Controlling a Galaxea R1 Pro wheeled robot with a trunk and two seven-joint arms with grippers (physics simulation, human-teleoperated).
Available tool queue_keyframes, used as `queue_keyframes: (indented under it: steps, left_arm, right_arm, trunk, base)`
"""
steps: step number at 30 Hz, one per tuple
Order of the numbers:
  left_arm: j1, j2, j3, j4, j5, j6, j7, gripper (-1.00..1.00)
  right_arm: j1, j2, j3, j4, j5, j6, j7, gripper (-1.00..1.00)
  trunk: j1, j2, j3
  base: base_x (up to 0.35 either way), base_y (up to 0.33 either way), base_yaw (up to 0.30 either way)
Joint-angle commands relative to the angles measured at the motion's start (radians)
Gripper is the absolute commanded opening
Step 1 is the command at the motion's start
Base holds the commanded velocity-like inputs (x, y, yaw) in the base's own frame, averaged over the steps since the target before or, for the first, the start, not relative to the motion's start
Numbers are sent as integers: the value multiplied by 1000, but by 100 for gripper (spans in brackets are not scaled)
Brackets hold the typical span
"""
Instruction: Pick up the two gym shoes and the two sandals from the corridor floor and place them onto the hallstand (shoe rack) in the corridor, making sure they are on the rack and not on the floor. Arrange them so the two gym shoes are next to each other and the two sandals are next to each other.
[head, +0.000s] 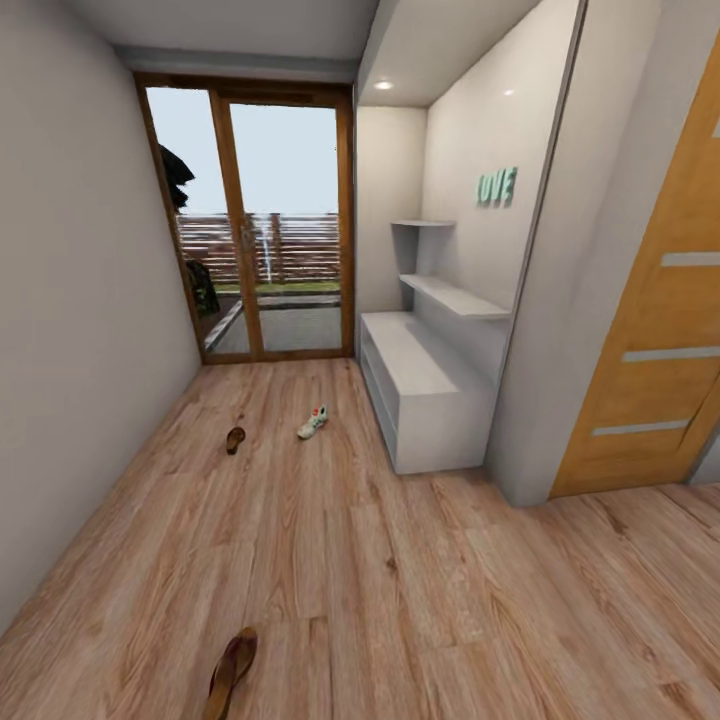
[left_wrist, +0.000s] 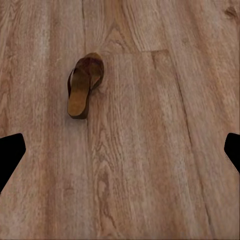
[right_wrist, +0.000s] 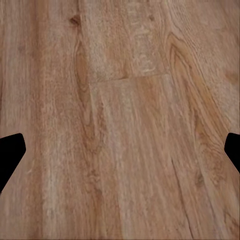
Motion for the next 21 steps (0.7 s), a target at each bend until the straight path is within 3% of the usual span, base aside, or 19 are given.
queue_keyframes:
  steps: [1,21]
  left_arm:
    - [-1,0,2,1,1,-3,-2,100]
    - [-1,0,2,1,1,-3,-2,100]
  right_arm:
    - [-1,0,-1,1,-3,-3,1,100]
    - [-1,0,-1,1,-3,-3,1,100]
  trunk:
    - [0,0,-1]
    - [0,0,-1]
  base:
    - [283,-6,0]
    - [283,-1,0]
